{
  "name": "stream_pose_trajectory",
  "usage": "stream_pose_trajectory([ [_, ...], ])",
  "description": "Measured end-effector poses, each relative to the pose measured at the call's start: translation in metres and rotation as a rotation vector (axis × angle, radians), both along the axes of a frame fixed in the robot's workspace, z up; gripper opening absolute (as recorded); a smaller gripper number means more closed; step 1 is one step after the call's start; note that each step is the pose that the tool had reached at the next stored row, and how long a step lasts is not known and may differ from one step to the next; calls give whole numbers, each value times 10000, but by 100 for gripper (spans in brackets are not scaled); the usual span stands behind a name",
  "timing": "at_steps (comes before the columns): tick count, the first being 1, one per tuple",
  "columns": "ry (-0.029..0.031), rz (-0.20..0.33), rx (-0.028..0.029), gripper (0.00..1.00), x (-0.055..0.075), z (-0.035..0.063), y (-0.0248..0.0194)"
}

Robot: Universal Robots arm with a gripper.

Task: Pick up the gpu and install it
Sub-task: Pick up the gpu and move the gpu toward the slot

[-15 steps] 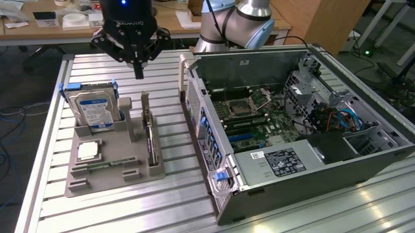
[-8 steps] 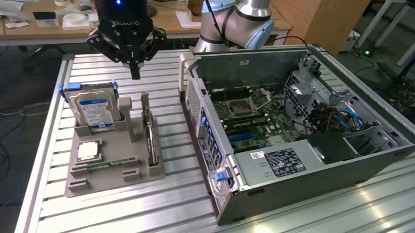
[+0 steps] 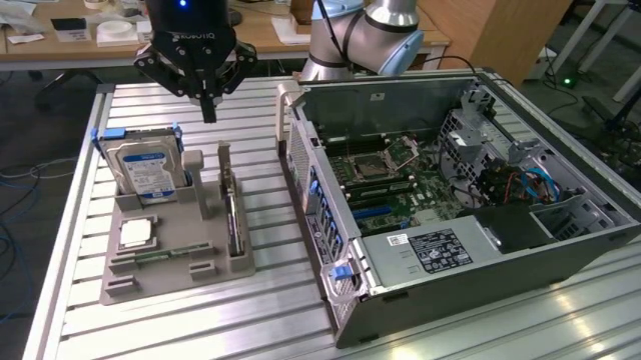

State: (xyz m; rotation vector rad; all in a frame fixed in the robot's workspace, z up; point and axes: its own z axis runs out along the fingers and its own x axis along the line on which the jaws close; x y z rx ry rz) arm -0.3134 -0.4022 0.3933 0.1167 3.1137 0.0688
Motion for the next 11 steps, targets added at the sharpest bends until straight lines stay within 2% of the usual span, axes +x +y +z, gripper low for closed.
stream_pose_trajectory([
  [7, 0, 1, 0, 11, 0, 0, 0],
  [9, 0, 1, 0, 23, 0, 0, 0],
  [10, 0, 1, 0, 23, 0, 0, 0],
  [11, 0, 1, 0, 29, 0, 0, 0],
])
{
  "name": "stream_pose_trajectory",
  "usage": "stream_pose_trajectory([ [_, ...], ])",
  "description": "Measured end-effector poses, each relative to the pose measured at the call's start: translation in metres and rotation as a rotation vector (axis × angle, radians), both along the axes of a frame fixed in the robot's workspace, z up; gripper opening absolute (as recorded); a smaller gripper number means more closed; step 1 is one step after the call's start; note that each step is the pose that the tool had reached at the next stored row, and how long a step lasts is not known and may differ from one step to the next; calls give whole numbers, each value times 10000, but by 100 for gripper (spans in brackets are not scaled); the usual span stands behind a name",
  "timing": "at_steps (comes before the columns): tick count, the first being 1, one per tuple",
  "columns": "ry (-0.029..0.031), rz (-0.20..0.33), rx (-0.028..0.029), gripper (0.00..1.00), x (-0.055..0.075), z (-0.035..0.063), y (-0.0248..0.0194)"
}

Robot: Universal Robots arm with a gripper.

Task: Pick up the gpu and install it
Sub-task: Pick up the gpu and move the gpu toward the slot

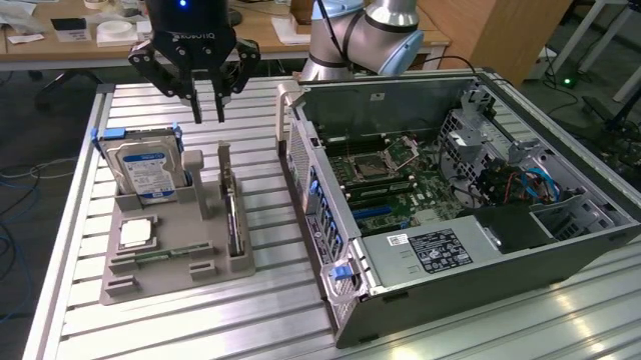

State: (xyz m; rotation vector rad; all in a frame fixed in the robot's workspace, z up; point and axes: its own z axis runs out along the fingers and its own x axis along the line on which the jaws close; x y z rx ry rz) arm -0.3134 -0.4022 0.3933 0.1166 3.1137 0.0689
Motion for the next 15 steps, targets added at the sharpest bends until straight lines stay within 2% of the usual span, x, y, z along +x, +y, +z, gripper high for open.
stream_pose_trajectory([
  [1, 0, 0, 0, 35, 0, 0, 0],
  [2, 0, 0, 0, 35, 0, 0, 0],
  [5, 0, -1, -1, 53, 0, 0, 0],
  [7, 0, 1, 0, 53, 0, 0, 0],
  [8, 0, 22, -1, 58, 0, 0, 0],
  [9, 2, 61, -1, 58, 0, -1, 0],
  [10, 1, 133, 0, 65, -1, -4, -1],
  [15, 4, 467, -5, 65, 0, -25, -22],
])
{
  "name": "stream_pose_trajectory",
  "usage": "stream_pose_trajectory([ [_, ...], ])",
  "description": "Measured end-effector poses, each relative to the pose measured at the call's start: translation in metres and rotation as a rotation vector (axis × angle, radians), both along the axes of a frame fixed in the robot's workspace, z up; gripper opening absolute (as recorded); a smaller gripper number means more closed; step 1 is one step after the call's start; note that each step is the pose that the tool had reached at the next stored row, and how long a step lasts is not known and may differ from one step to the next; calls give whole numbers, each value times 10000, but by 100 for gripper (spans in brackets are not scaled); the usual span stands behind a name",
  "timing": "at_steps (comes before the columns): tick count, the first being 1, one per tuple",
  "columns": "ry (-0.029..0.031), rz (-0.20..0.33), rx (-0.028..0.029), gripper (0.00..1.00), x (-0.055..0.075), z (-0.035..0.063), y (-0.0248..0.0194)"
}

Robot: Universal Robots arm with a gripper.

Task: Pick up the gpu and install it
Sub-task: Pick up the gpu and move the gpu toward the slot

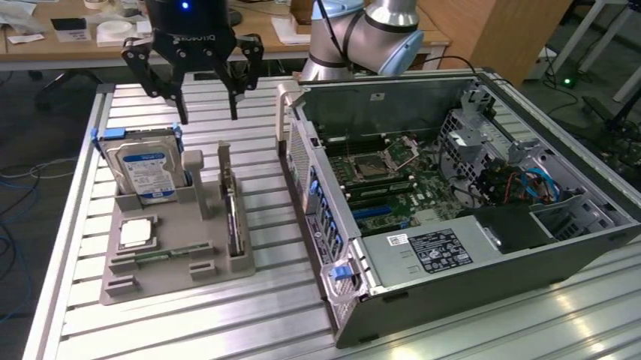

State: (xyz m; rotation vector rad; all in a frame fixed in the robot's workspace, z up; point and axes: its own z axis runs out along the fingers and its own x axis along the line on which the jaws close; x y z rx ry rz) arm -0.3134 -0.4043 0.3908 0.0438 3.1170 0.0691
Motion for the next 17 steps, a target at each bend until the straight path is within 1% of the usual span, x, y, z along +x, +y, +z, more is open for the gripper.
stream_pose_trajectory([
  [1, 0, 19, 0, 65, 0, -7, -18],
  [4, 0, 28, 0, 65, 0, -17, -98],
  [5, 2, 29, -6, 65, 0, -18, -118],
  [6, 0, 30, -10, 65, 0, -23, -128],
  [9, 0, 36, -45, 65, 1, -61, -130],
  [12, 19, 89, -79, 65, 12, -109, -130],
  [14, 32, 104, -129, 65, 13, -134, -130],
  [16, 39, 112, -227, 65, 13, -153, -130],
  [17, 42, 115, -291, 65, 14, -161, -130],
])
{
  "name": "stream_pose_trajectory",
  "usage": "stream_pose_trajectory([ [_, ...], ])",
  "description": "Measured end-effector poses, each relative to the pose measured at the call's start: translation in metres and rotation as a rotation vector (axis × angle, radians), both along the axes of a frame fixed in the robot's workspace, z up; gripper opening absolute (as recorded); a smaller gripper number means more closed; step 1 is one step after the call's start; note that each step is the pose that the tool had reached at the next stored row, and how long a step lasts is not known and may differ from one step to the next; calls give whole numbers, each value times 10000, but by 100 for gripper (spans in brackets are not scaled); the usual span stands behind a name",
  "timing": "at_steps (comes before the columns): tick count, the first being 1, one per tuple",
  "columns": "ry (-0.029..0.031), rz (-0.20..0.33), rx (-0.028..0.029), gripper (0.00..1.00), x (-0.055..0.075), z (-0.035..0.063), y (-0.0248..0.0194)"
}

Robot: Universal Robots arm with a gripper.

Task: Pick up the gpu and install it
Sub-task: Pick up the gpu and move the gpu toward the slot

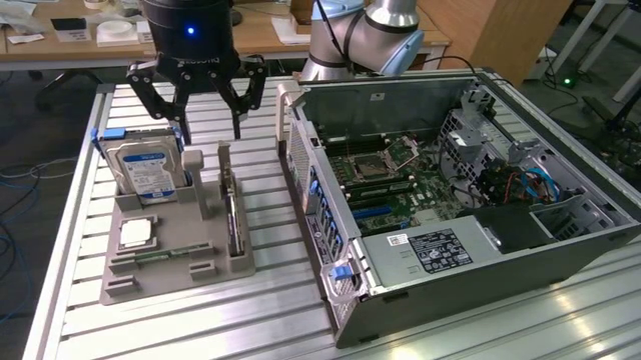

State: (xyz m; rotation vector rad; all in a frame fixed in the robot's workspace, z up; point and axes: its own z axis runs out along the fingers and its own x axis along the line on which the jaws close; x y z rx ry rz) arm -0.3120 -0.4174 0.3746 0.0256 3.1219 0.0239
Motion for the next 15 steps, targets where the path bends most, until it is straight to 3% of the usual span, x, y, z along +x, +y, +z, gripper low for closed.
stream_pose_trajectory([
  [2, 1, 4, -101, 65, 1, -23, 1],
  [3, 2, 4, -118, 65, 2, -40, 4],
  [15, 2, 3, -118, 66, 10, -196, 1],
])
